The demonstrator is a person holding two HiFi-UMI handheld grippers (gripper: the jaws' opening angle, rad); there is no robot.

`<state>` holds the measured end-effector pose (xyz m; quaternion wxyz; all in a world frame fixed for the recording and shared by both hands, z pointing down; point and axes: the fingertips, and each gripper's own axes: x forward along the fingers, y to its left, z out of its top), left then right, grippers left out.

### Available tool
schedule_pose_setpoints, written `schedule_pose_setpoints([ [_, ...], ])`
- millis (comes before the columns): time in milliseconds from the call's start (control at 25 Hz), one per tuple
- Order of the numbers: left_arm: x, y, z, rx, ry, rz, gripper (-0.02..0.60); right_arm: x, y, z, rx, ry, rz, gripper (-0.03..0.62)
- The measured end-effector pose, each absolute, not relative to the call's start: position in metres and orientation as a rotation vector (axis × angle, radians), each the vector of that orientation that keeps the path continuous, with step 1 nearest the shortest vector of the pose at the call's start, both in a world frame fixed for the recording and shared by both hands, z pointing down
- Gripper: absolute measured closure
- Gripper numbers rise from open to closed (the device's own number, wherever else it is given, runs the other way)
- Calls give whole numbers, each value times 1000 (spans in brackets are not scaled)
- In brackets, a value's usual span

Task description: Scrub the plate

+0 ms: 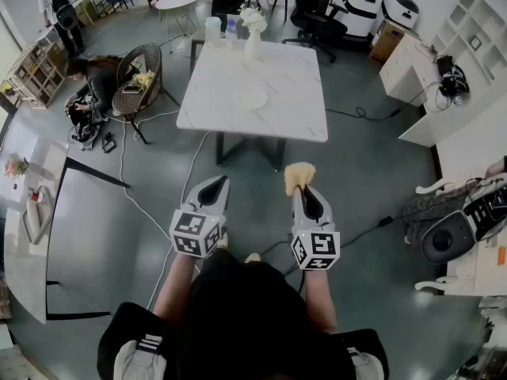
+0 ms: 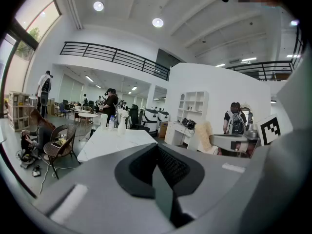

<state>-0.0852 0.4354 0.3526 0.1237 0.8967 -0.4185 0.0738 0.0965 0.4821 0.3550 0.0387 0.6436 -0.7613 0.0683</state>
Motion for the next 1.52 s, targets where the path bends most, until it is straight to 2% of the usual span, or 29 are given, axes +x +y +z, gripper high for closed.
schedule_pose_setpoints([
  [960,-70,442,347,2614,-1248,244,575,106,483,355,1946,-2365,217,548],
  [1520,-58,326,361,2590,-1204,289,575,115,373,369,1947,-2335,288,548],
])
